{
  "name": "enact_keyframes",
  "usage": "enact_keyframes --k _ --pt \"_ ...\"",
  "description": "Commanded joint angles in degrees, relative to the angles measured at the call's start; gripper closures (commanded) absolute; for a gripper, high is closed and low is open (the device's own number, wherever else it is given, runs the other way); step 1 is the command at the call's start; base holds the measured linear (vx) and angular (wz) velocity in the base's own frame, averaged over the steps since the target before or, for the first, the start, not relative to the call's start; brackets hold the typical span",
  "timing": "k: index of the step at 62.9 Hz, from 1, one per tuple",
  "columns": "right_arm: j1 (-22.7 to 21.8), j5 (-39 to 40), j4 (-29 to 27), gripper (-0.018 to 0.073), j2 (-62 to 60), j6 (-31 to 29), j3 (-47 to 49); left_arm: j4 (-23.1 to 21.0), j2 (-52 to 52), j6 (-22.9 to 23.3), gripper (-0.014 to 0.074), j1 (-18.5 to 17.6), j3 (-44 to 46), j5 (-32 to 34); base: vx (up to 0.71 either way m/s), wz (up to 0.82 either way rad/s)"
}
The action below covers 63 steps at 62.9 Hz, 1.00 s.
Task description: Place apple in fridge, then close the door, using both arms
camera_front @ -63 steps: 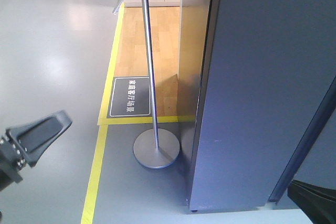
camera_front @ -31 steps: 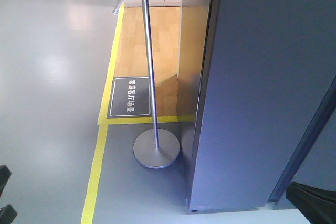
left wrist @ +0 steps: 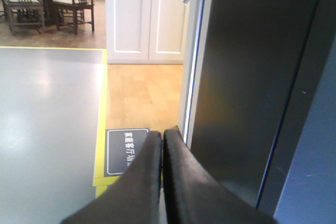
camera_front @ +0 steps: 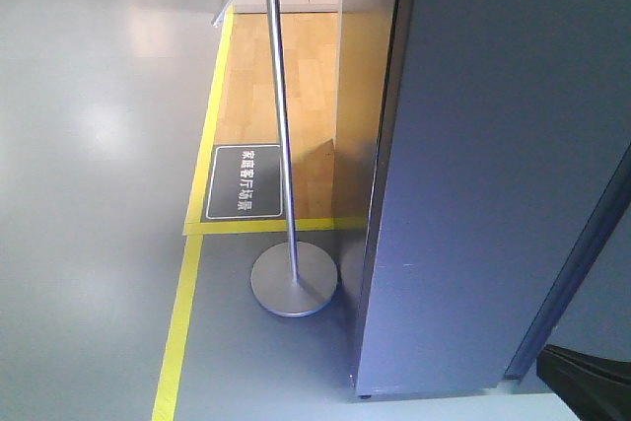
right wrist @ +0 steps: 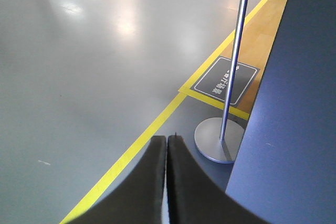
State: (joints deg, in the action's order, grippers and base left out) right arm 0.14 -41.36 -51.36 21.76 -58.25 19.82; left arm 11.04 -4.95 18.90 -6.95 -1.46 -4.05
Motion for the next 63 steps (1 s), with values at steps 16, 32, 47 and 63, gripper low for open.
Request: enact_keyframes --k 16,32,47,63 --pt "-0.1 1.9 -2.3 0.0563 0.4 -0.3 1.6 1.3 6.6 -0.1 0.0604 2.1 -1.6 -2.4 0.0 0.0" --pt "-0.1 1.7 -2.3 0.0563 0.4 -0.3 1.6 0.8 6.6 0.0 0.0604 5.8 -1.6 -1.5 0.0 0.0" --pt "-0.1 1.7 -2.3 0.0563 0.4 -0.3 1.6 0.8 6.6 0.0 0.0604 5.8 -1.6 -1.6 0.0 0.0" --pt "-0.1 1.7 -2.3 0.0563 0.4 -0.3 1.6 0.8 6.5 0.0 0.0604 5.8 -1.6 -1.6 0.0 0.0"
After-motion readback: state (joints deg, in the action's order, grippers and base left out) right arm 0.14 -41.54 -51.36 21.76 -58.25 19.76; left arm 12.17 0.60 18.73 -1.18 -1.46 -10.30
